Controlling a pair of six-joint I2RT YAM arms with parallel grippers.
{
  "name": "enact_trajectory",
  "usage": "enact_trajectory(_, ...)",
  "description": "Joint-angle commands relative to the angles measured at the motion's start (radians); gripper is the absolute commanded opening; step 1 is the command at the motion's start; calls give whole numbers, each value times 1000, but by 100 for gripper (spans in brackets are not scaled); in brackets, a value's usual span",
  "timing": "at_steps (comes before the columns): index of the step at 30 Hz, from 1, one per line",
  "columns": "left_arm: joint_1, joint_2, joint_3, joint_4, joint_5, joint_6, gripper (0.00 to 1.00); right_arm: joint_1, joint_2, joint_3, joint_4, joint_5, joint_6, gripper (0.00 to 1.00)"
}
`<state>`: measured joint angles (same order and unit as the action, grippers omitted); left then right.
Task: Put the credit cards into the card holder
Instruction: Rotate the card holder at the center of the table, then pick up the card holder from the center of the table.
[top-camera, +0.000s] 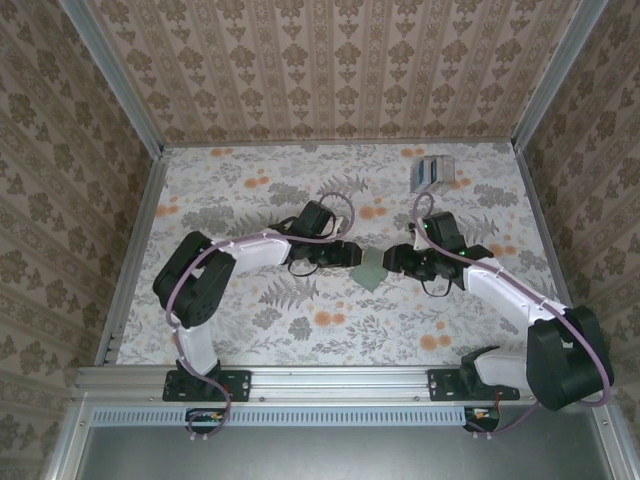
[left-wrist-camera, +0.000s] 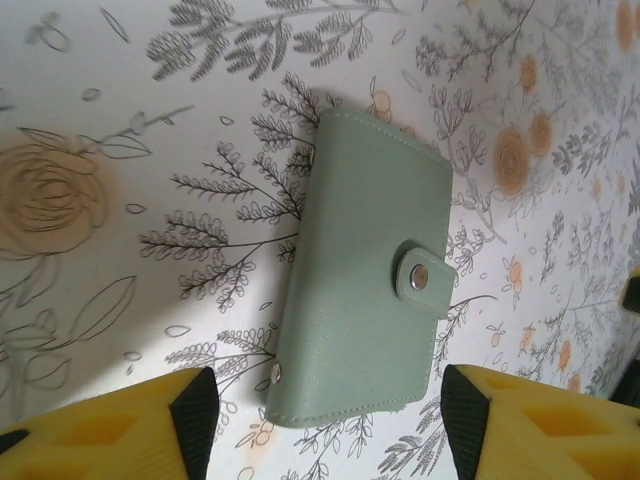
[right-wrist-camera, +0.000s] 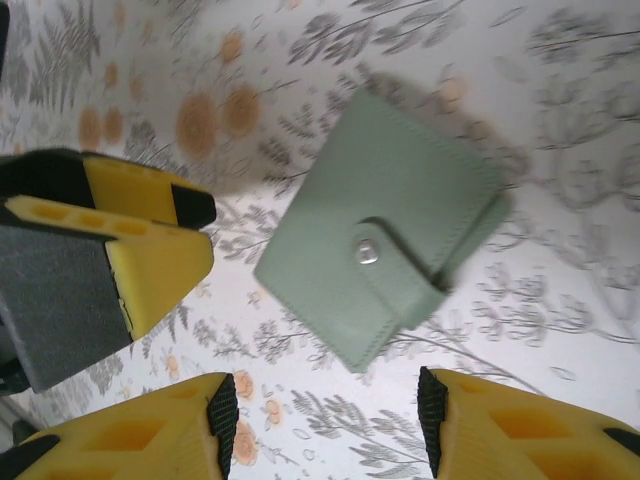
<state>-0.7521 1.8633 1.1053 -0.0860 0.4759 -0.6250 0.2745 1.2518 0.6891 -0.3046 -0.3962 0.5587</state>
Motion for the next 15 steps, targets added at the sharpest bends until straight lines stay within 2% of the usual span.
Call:
enact_trajectory(1, -5, 52, 30, -67, 51, 48, 62, -17, 1, -31, -46, -26, 19, 55)
enact_trajectory(7, -19, 106, 54, -64, 68, 42, 58, -16, 38, -46, 14, -65, 53, 55)
enact_trajectory(10, -32, 133, 70, -55, 99, 36, 50, -17, 62, -41, 28, -55, 69, 54)
enact_trajectory(13, -47, 150, 81, -34, 126, 26, 46, -17, 94, -36, 39, -39, 80, 53)
enact_trajectory(15, -48, 159, 85, -20, 138, 16, 36, -17, 118, -40, 53, -26, 88, 52)
